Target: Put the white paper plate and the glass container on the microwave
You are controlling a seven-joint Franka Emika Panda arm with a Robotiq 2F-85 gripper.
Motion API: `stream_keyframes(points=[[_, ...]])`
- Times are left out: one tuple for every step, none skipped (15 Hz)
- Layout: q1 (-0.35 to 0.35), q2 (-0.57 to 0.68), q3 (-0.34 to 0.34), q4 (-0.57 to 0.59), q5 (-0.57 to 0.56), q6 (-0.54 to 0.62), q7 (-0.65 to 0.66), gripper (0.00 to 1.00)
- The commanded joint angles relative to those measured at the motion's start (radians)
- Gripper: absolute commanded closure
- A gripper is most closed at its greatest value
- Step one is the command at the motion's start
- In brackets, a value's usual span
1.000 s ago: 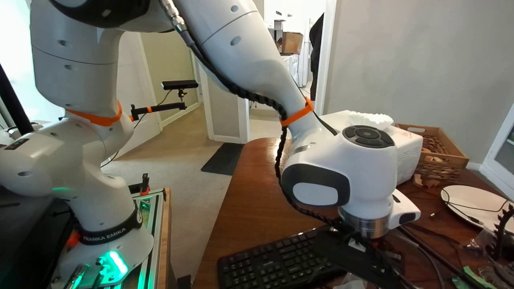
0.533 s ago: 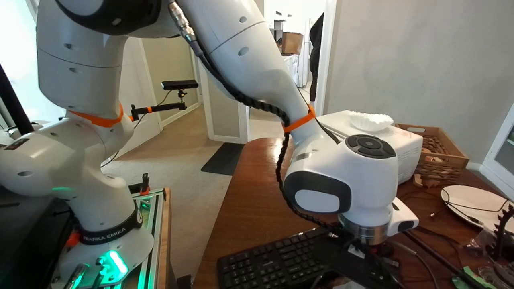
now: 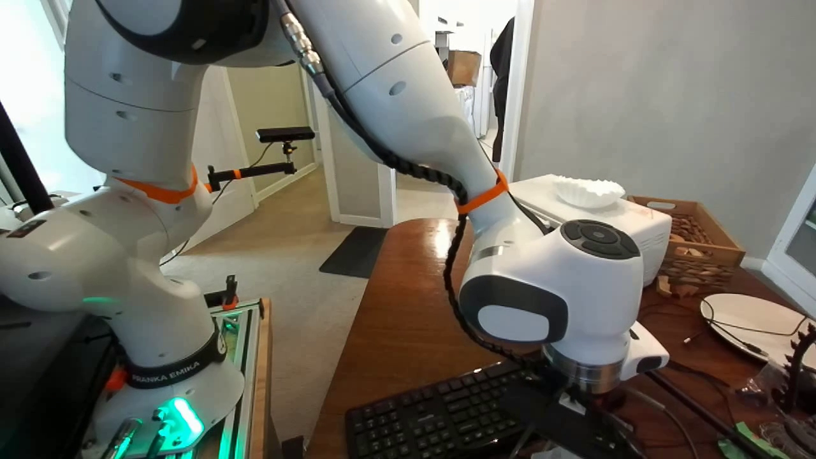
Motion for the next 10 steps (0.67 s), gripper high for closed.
stream_keyframes(points=[[-0.002, 0.014, -0.006, 0.027, -0.04, -0.044, 0.02, 0.74], [0.0, 0.007, -0.011, 0.024, -0.046, -0.048, 0.025, 0.74], [-0.003, -0.002, -0.009, 0.018, -0.042, -0.045, 0.026, 0.74], [-0.006, -0.01, -0.009, 0.011, -0.039, -0.038, 0.027, 0.74], [-0.013, -0.02, -0.003, 0.003, -0.027, -0.028, 0.021, 0.74], [-0.021, -0.036, 0.004, -0.01, -0.013, -0.014, 0.016, 0.74], [-0.027, -0.049, 0.007, -0.02, -0.004, -0.005, 0.015, 0.74], [-0.036, -0.07, 0.016, -0.034, 0.014, 0.007, 0.01, 0.74], [-0.045, -0.089, 0.024, -0.046, 0.034, 0.02, 0.004, 0.74], [-0.054, -0.111, 0.033, -0.059, 0.058, 0.035, -0.002, 0.74]])
